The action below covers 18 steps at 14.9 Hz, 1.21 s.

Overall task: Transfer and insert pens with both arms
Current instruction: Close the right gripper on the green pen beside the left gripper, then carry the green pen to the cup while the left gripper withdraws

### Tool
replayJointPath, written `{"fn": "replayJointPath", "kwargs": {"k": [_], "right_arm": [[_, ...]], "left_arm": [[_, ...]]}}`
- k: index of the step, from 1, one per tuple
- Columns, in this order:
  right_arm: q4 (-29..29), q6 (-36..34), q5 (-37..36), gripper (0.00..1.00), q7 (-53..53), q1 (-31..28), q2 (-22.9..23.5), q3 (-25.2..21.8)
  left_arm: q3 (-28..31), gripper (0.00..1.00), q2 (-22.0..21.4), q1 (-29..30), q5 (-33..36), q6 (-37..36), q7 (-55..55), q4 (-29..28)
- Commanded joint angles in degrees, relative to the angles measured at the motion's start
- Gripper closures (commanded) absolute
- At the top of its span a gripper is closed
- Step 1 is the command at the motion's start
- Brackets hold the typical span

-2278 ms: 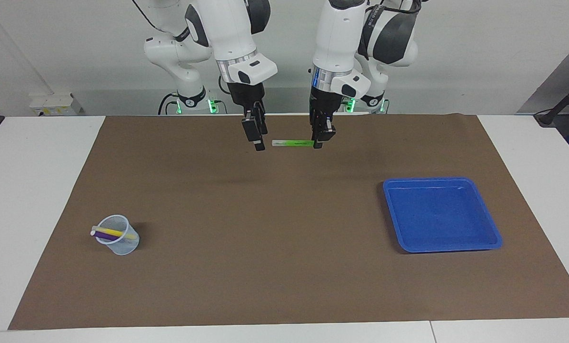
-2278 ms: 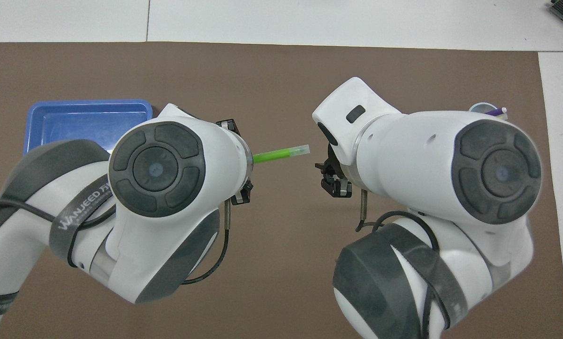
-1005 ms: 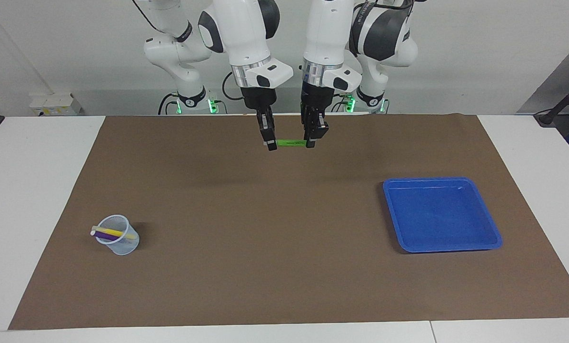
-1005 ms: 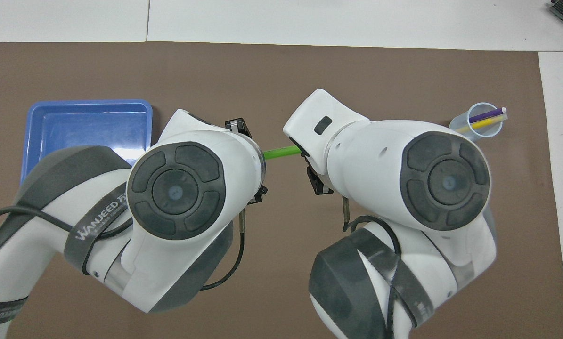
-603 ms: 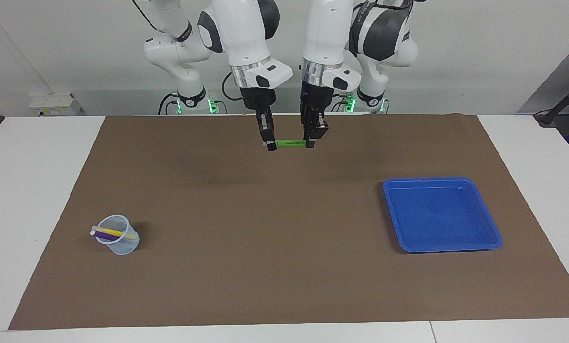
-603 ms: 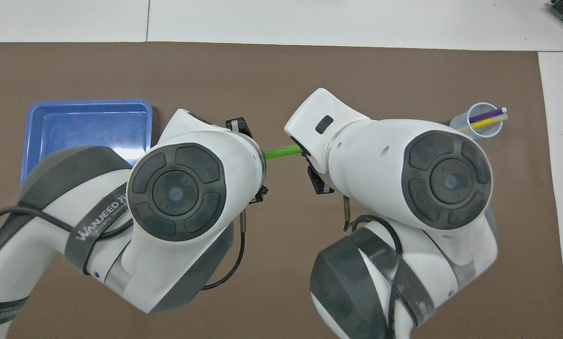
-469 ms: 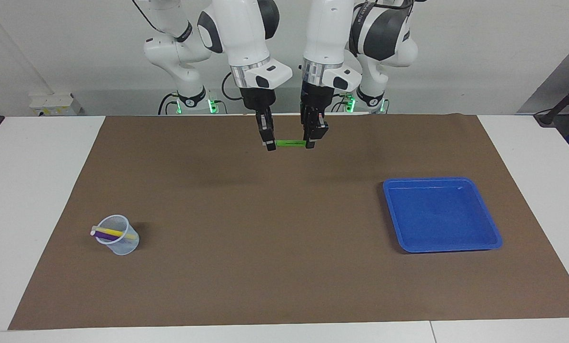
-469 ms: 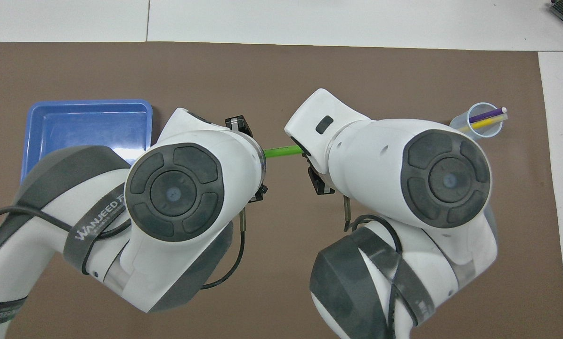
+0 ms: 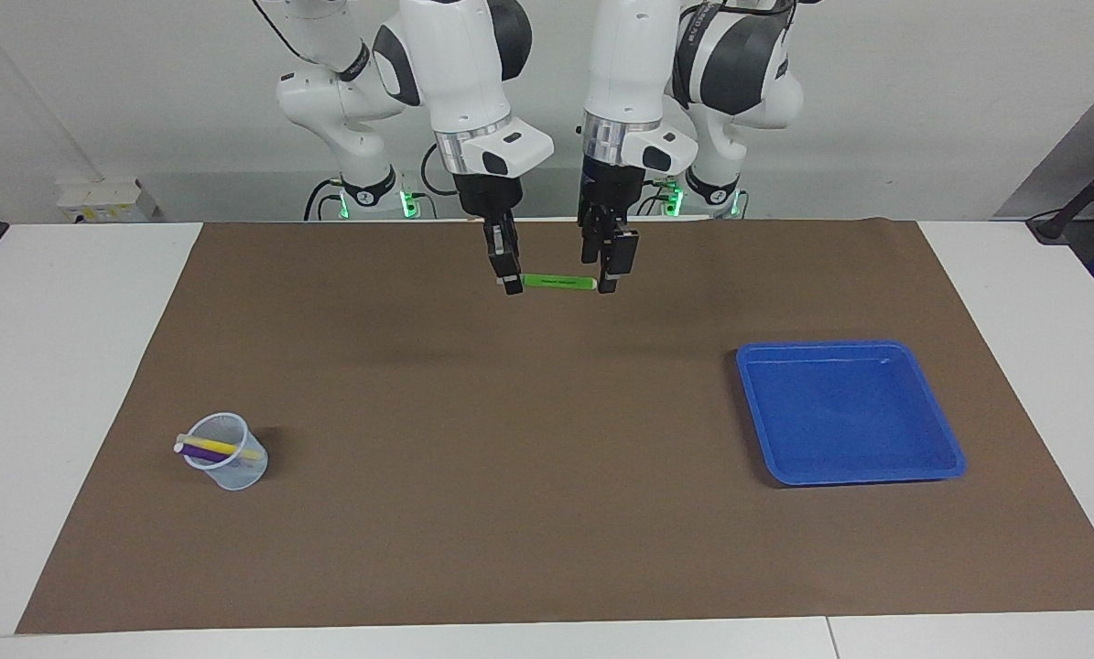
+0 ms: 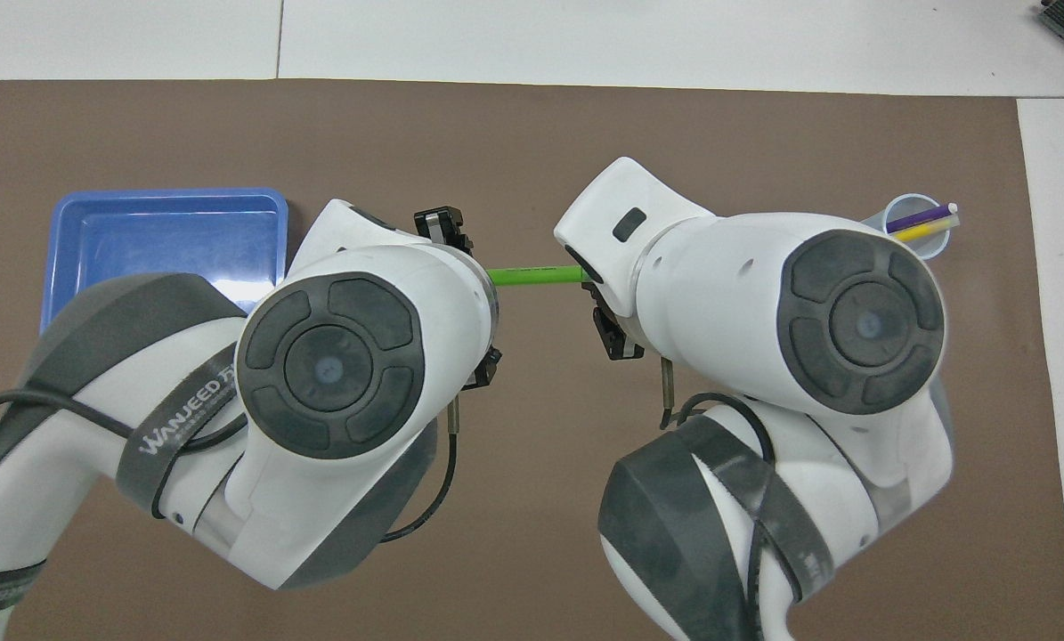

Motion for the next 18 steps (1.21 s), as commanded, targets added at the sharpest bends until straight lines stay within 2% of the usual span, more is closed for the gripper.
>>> {"fn": "replayJointPath", "kwargs": {"k": [1,4,8,13,18], "right_arm": [[0.3,-1.0,-2.1,1.00,-1.9,-2.4,1.1,0.4],[0.0,-6.2,-3.1,1.00,-9.4,-8.6,1.2,0.4],[-0.1,-6.8,-3.2,1.00,-16.0,-19.6,1.2,0.4],[-0.4,-8.8,-3.6,1.00,-15.6,-30.6,1.0,0.3],[-1.7,-9.5,-13.4,1.00,-11.6,-35.7,0.7,0.1]], "left_arm": [[1.0,0.00,-1.7,0.5,0.9,-0.7,5.5,-0.9],[1.1,0.00,-2.4,4.5,0.4,-1.9,14.4,-1.1],[1.1,0.00,-2.4,10.8,0.1,-2.9,25.3,-1.1],[1.2,0.00,-2.4,19.3,-1.0,-3.9,45.4,-1.1],[1.2,0.00,-2.4,26.5,-3.4,-4.3,63.7,-0.9]]}}
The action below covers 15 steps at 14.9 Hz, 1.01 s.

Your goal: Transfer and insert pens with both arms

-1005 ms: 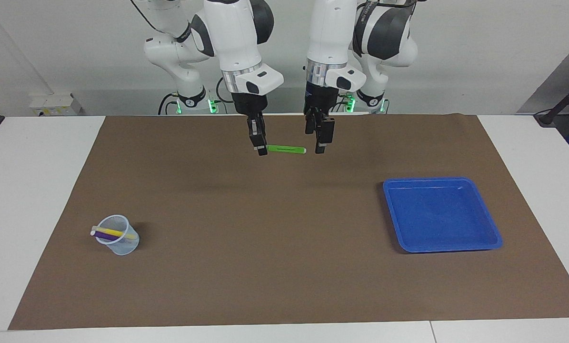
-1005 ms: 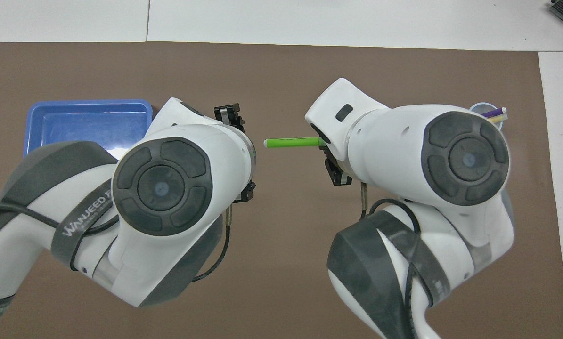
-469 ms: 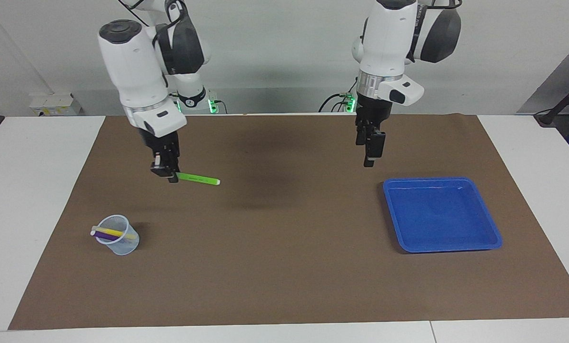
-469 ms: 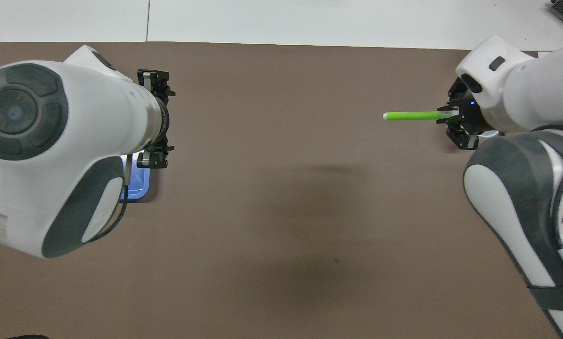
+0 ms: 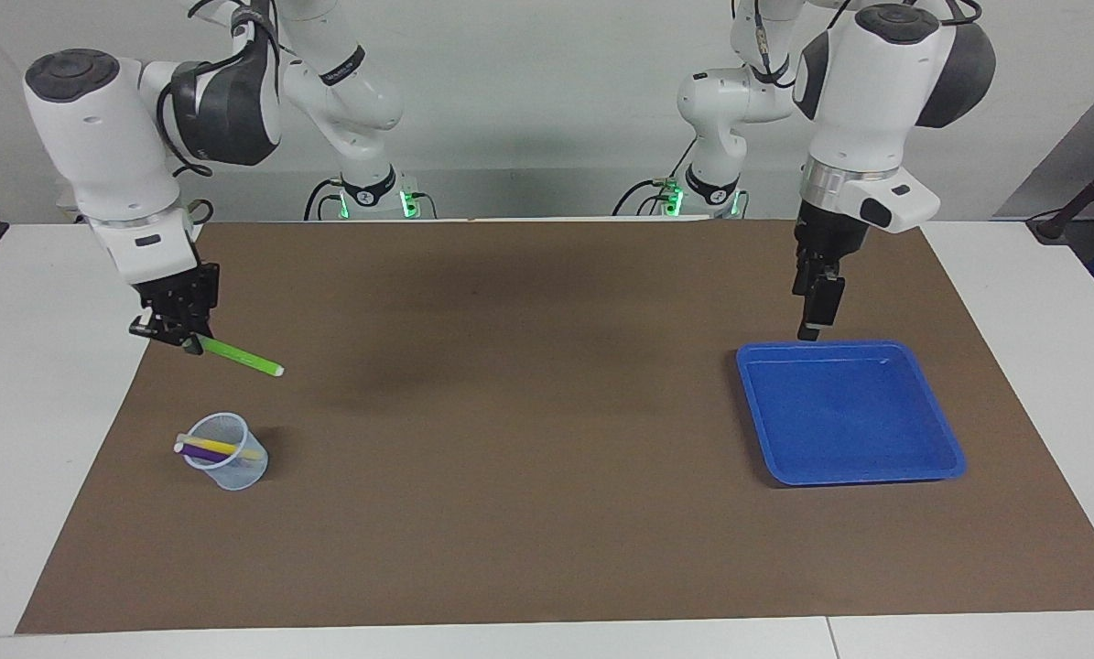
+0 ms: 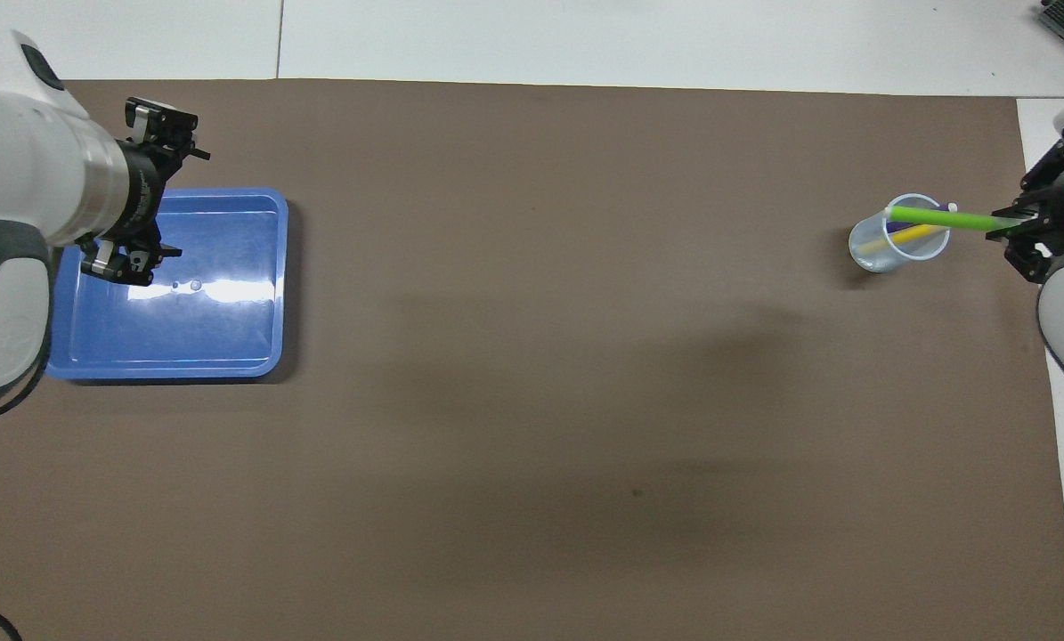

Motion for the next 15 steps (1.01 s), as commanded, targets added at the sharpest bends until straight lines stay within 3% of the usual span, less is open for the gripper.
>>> {"fn": "replayJointPath", "kwargs": {"k": [1,5,9,13,15], "right_arm": [[-1.7,-0.5,-4.7,1.00,5.6,-2.4,-0.4,1.0],[-1.8,-0.1,-8.2,1.00,13.5,-4.1,3.1,0.9],[-1.7,1.0,-12.7,1.00,22.6,-3.7,6.1,1.2],[-1.4,4.8,-12.9,1.00,23.2,-4.2,9.3,1.0],[-1.5,4.8,-13.4,1.00,25.1,-4.0,9.4,1.1]], "left_arm": [[-0.5,0.00,-1.3,3.6,-1.6,-1.9,11.7,-0.8],[-0.1,0.00,-1.3,6.9,-1.7,-5.6,31.0,-0.4],[5.4,0.00,-1.9,4.4,-1.8,-7.5,43.3,0.0],[13.7,0.00,-1.0,0.5,-6.5,-17.1,61.0,5.7],[13.9,0.00,-1.1,0.7,-6.6,-20.3,64.5,7.8]]}}
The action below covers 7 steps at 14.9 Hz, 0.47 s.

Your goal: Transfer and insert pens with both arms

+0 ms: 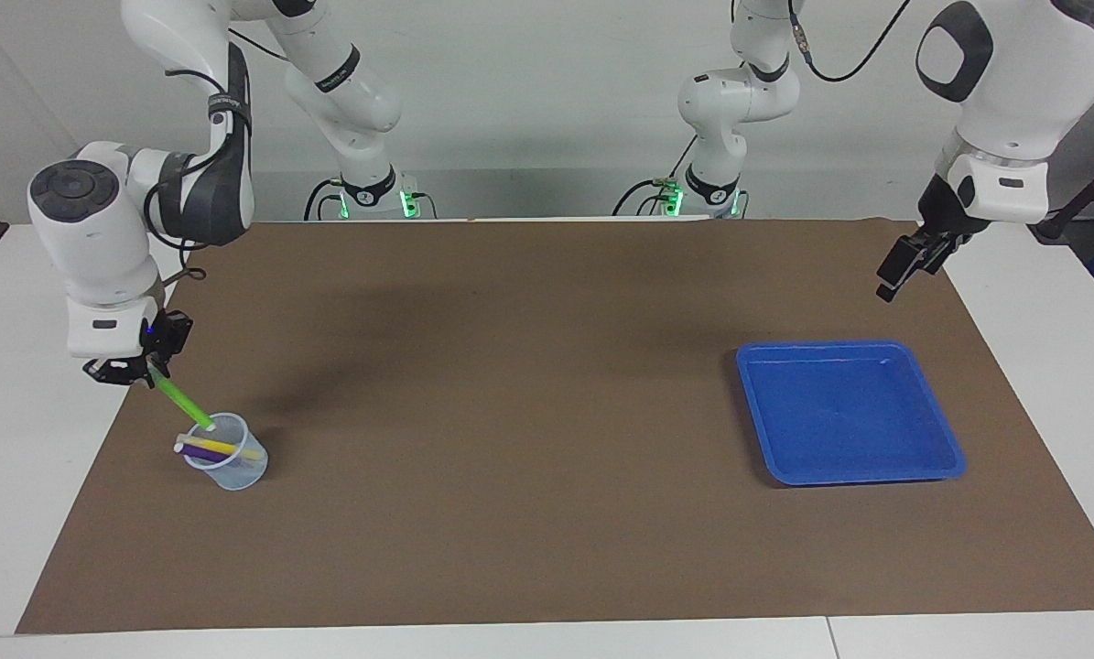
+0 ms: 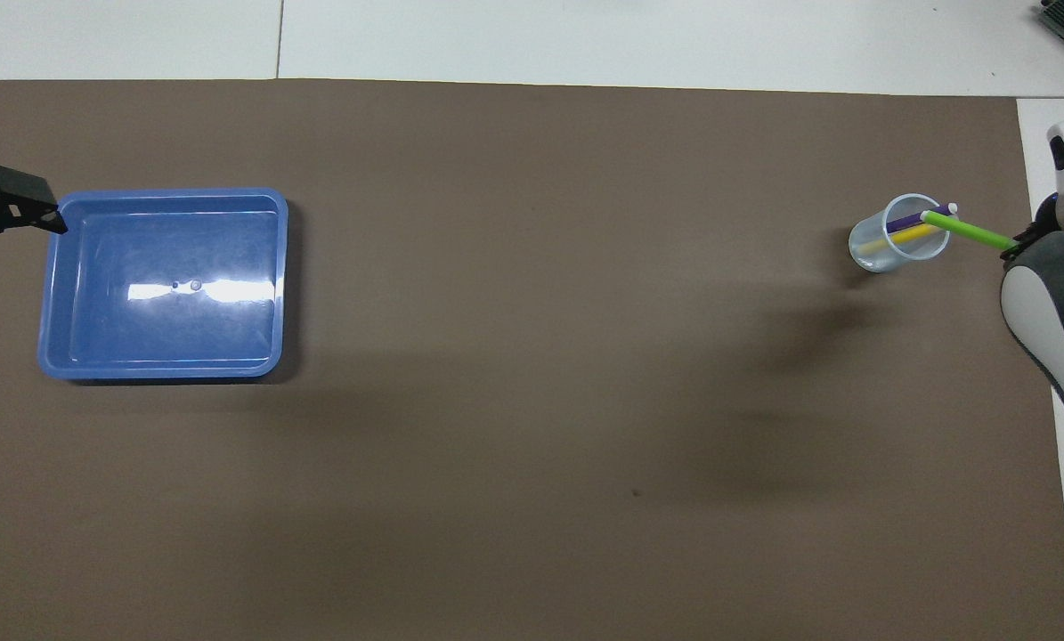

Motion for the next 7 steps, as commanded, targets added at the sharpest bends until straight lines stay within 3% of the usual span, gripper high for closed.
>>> {"fn": "replayJointPath", "kwargs": {"k": [1,4,7], "right_arm": [[0.2,1.3,-2.0,1.00,3.1,-0.6,1.1,0.9],[-0.2,2.8,-2.1,1.00,4.3,-0.6,2.7,0.9],[-0.7,3.2,-2.2,1.00,4.8,-0.8,4.0,0.9]], "left_arm": [[1.5,0.00,0.0,-1.5,-0.5,-6.5,5.8,3.6],[1.9,0.00,1.0,-1.5,-0.3,-14.5,13.3,10.4],[2.1,0.00,-1.5,-2.3,1.8,-16.4,28.4,8.6]]}}
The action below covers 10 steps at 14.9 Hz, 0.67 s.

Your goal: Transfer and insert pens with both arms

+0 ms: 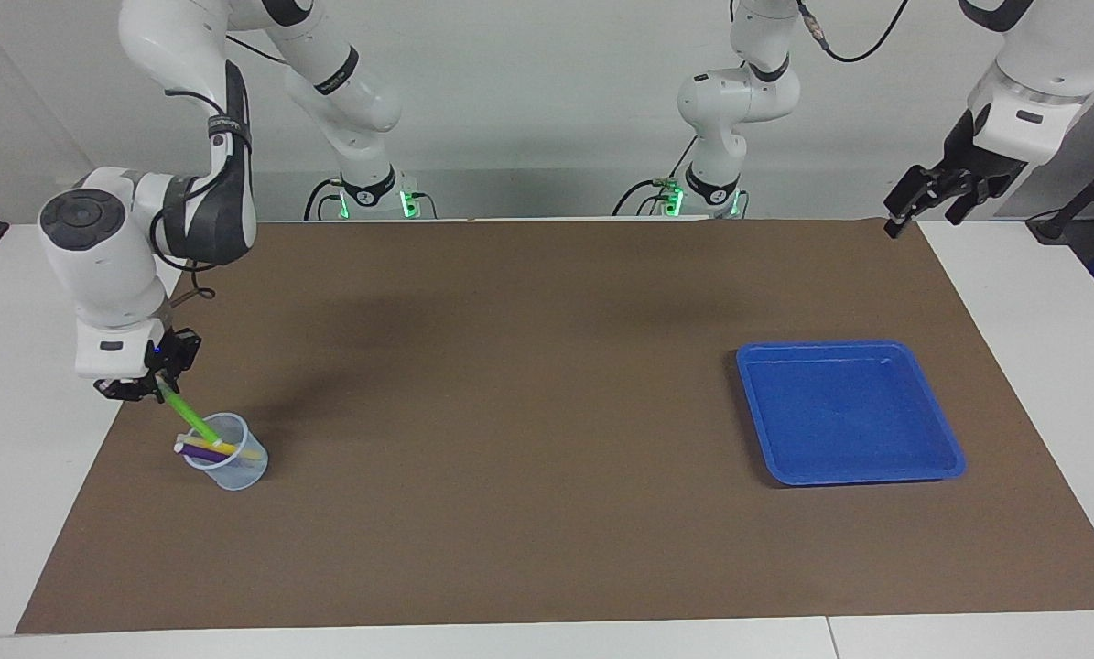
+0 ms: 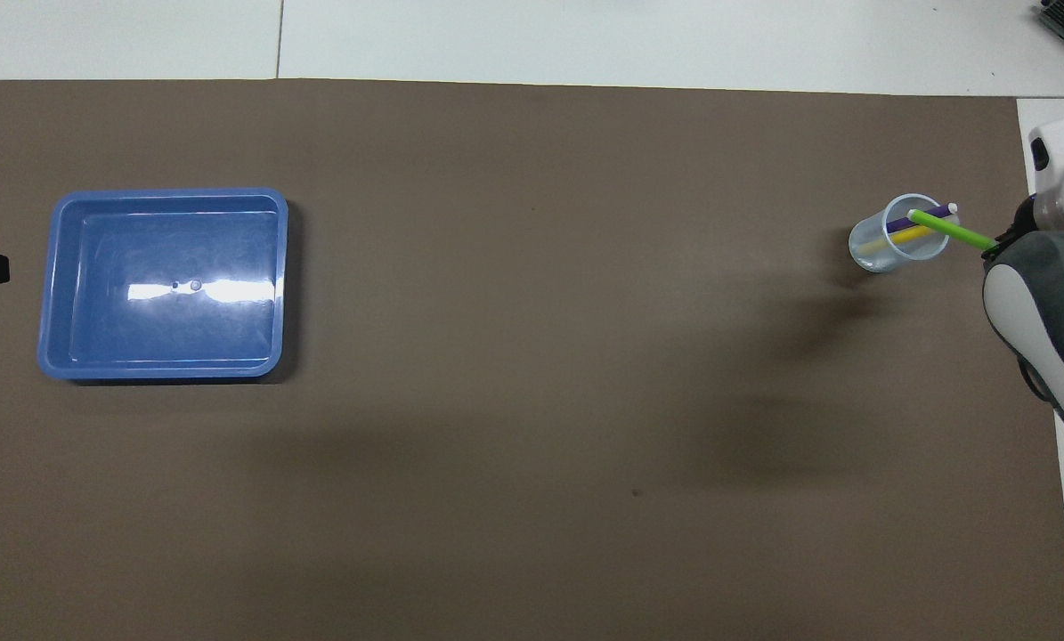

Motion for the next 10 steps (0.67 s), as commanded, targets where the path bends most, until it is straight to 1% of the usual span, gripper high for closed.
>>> {"fn": "replayJointPath", "kwargs": {"k": [1,2,3,6,7,8,9,10], "right_arm": [[-1.1,1.9,-2.4,1.00,1.8,-0.8,1.0,0.8],[-1.3,1.9,-2.9,1.00,1.8,-0.8,1.0,0.8],[-1.4,1.9,-3.0,1.00,1.9,-0.8,1.0,0.8],[-1.6,1.9,-3.1,1.00,1.9,-0.6,1.0,0.8],[-1.8,1.9,-3.3,1.00,2.1,-0.6,1.0,0.8],[-1.8,1.9,-3.6,1.00,2.1,-0.5,1.0,0.8],[-1.8,2.0,-4.0,1.00,2.1,-0.4,1.0,0.8],[-1.8,2.1,-4.3,0.92,2.1,-0.4,1.0,0.8]], "left_arm": [[1.8,0.00,-2.4,-1.8,1.4,-1.0,10.1,-3.2],[2.3,0.00,-3.4,-1.9,1.3,-0.5,10.3,-4.8],[2.6,0.00,-3.6,-2.2,1.2,0.0,10.3,-5.6],[7.9,0.00,-4.2,-7.4,0.9,1.3,7.8,-6.7],[8.0,0.00,-4.6,-7.9,1.0,1.9,4.9,-7.7],[7.4,0.00,-5.3,-7.9,1.0,3.8,1.0,-9.1],[6.7,0.00,-5.5,-7.8,1.1,5.7,-0.6,-9.7],[6.6,0.00,-5.5,-7.3,1.0,6.5,-0.8,-9.8]]}}
